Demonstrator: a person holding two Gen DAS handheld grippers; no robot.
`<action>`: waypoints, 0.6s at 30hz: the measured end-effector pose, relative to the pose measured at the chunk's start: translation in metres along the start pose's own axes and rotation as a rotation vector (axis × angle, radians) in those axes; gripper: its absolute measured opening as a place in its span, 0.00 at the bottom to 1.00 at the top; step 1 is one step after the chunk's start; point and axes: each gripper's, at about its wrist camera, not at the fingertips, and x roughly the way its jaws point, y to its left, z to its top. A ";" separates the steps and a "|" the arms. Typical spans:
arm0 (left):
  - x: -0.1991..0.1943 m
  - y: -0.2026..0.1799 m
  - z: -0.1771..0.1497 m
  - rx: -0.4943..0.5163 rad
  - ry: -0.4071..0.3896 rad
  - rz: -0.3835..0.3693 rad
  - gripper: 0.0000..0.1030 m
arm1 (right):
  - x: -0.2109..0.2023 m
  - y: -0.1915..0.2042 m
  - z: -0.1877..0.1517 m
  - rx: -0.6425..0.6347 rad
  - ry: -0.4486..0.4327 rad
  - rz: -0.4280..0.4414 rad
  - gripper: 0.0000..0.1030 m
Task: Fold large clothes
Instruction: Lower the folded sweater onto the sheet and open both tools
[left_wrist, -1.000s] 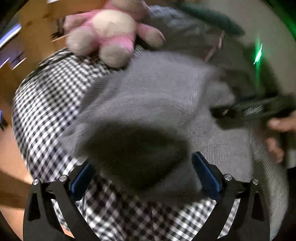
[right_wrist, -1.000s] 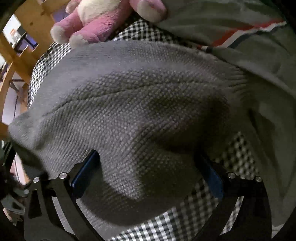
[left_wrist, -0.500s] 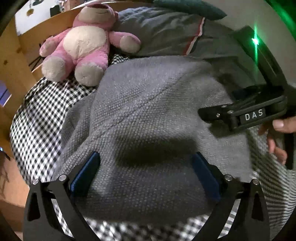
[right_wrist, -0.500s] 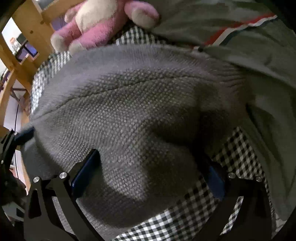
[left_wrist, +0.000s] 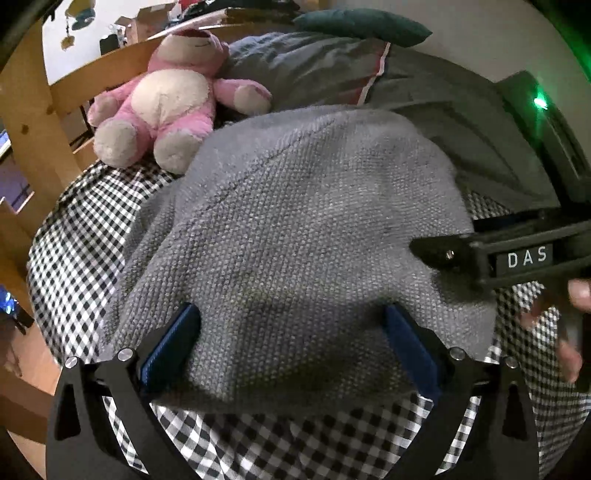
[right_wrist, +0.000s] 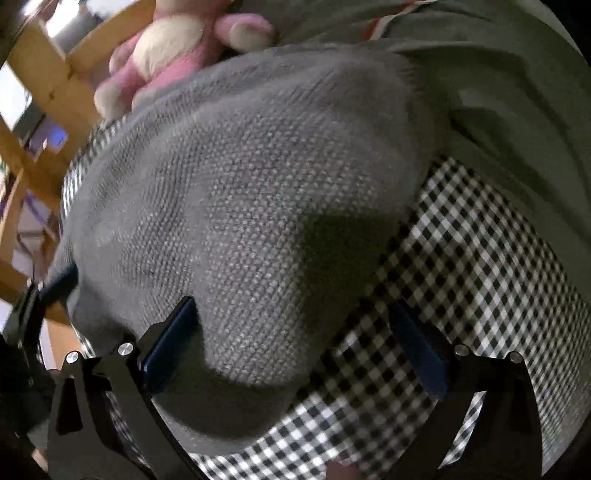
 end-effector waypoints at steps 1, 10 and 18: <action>-0.007 0.000 -0.001 -0.010 -0.006 -0.008 0.96 | -0.013 0.003 -0.007 -0.009 -0.060 -0.030 0.98; -0.097 -0.003 -0.034 -0.055 -0.006 -0.012 0.96 | -0.141 0.040 -0.098 0.063 -0.265 -0.157 0.97; -0.182 -0.033 -0.077 0.004 -0.058 0.028 0.96 | -0.218 0.088 -0.172 -0.005 -0.304 -0.220 0.97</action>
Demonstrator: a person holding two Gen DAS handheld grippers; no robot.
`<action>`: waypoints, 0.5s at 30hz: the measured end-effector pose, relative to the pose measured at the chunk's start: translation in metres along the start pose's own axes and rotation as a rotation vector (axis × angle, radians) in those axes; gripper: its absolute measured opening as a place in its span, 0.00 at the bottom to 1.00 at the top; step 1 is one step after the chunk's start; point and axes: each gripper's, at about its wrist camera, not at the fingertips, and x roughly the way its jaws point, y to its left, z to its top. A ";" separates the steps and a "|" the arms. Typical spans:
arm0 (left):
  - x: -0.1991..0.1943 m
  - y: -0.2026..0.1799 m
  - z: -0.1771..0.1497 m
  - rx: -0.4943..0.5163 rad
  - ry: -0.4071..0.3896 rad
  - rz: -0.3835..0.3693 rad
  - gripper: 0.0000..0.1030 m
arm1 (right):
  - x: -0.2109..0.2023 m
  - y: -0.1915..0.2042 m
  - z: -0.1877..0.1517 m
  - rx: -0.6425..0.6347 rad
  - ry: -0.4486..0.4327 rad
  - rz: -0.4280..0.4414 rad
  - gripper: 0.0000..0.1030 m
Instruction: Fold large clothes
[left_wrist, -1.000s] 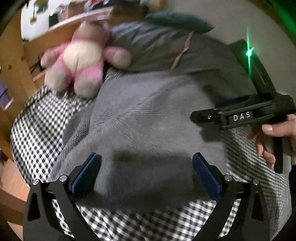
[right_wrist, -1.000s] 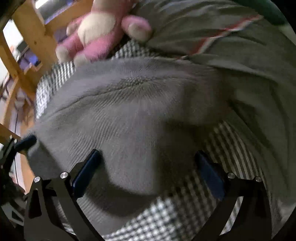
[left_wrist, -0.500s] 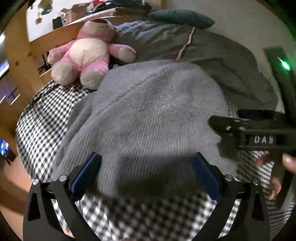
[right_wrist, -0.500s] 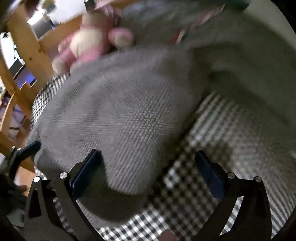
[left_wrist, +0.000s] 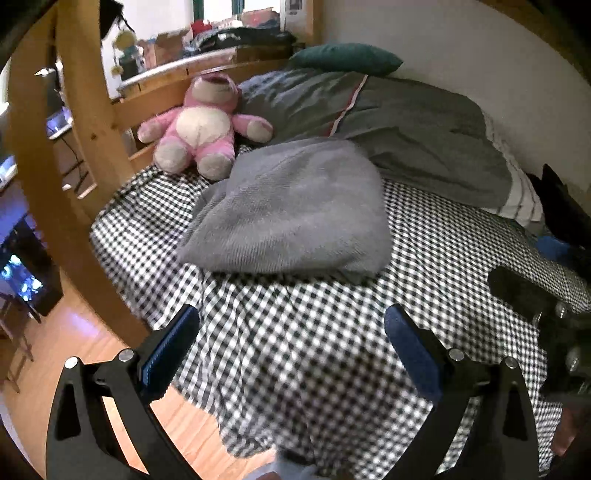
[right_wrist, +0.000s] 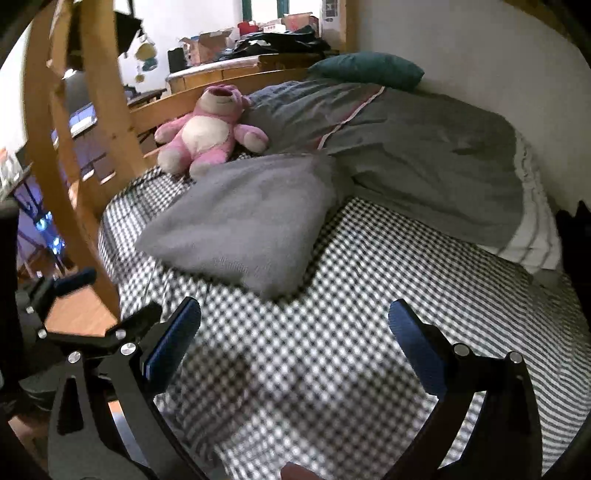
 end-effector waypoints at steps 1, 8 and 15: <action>-0.010 -0.002 -0.005 0.002 -0.003 0.017 0.96 | -0.011 0.004 -0.008 -0.012 -0.005 -0.012 0.97; -0.078 -0.005 -0.051 0.017 -0.010 0.087 0.96 | -0.060 0.020 -0.061 -0.004 0.005 -0.013 0.97; -0.118 -0.011 -0.088 0.039 -0.022 0.075 0.95 | -0.100 0.029 -0.101 0.000 0.002 -0.023 0.97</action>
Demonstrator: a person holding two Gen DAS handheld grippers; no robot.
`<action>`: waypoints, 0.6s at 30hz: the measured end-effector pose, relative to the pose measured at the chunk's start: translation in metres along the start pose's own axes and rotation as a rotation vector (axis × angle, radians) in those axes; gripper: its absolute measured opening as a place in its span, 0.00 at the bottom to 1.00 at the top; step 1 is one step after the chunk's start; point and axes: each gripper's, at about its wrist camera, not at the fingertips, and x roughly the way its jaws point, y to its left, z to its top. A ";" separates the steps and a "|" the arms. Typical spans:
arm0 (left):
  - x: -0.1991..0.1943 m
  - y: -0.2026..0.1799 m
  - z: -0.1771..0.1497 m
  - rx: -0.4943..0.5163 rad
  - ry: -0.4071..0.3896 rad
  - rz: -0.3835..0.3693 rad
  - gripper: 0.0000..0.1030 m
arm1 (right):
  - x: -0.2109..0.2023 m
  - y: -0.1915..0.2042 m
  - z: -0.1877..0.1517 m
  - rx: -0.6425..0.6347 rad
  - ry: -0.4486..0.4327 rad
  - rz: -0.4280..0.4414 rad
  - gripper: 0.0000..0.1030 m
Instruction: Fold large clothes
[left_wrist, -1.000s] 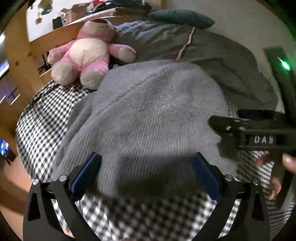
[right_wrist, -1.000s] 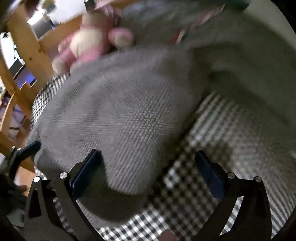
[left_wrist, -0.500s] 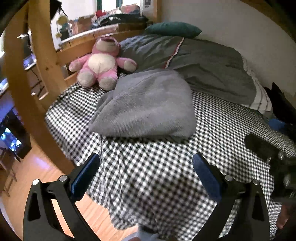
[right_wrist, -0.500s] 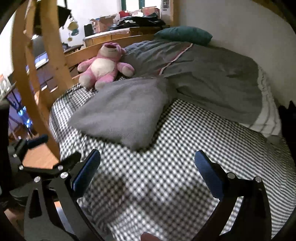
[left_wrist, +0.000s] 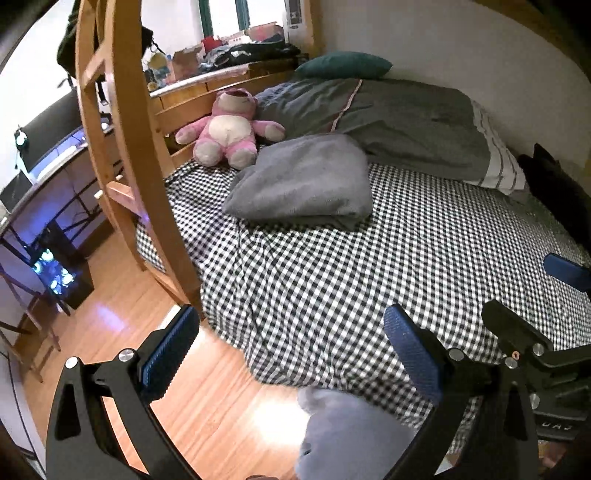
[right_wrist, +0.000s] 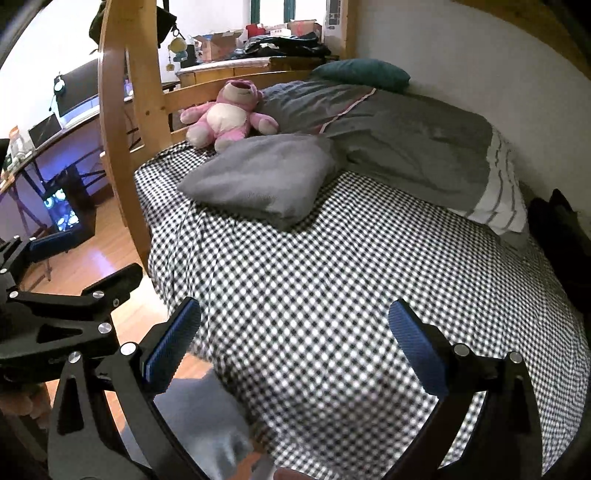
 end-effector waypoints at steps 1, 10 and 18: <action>-0.005 0.000 -0.005 0.001 0.000 -0.008 0.96 | -0.005 0.000 -0.005 0.001 0.003 -0.007 0.97; -0.032 -0.006 -0.036 0.054 -0.012 -0.009 0.96 | -0.026 -0.009 -0.038 0.013 0.016 -0.055 0.97; -0.042 0.001 -0.048 0.115 -0.017 -0.014 0.96 | -0.036 -0.016 -0.052 -0.014 0.011 -0.022 0.97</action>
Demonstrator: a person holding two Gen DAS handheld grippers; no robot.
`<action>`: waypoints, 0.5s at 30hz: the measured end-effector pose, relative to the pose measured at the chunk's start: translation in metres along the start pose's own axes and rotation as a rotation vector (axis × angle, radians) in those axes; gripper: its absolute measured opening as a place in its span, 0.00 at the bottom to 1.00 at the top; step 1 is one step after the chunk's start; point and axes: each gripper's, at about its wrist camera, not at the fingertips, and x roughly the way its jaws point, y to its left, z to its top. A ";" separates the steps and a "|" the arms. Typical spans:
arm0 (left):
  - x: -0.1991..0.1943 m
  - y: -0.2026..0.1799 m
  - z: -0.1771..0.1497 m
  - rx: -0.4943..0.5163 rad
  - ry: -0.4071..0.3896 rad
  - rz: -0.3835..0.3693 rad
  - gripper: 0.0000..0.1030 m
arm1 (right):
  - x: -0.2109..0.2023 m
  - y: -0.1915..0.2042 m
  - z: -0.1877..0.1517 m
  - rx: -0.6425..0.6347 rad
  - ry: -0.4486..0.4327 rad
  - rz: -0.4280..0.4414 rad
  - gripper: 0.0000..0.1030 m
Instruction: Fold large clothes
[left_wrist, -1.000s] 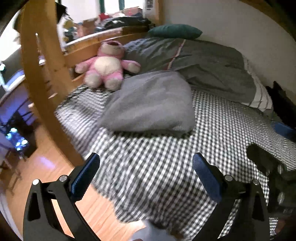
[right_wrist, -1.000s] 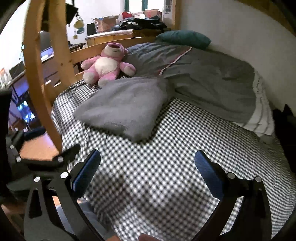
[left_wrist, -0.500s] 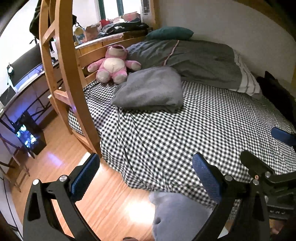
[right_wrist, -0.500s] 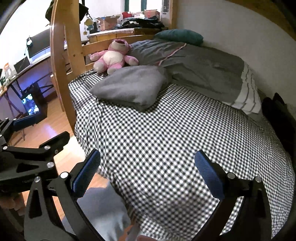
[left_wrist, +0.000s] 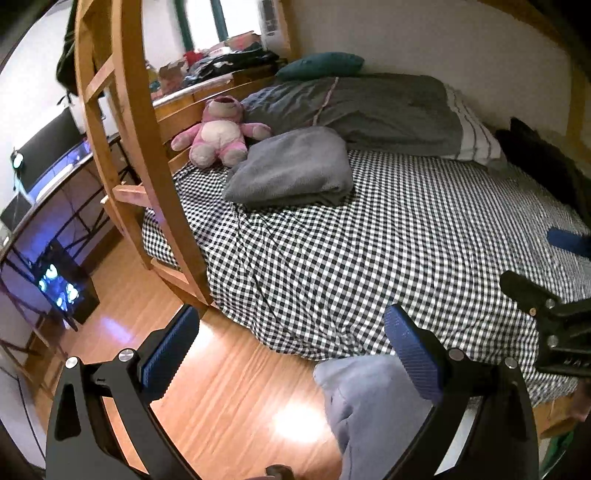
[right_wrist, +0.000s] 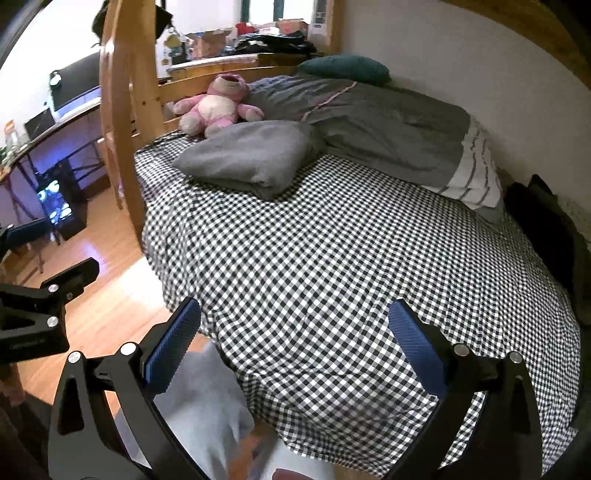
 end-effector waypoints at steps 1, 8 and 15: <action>0.000 0.001 -0.001 0.015 0.003 0.003 0.96 | 0.000 0.002 -0.001 -0.014 0.004 0.007 0.97; -0.002 0.006 -0.009 0.042 0.008 0.009 0.96 | -0.004 0.001 -0.005 -0.013 0.000 -0.002 0.97; -0.004 0.001 -0.007 0.052 0.008 0.004 0.96 | -0.008 -0.002 -0.005 -0.012 -0.006 -0.001 0.97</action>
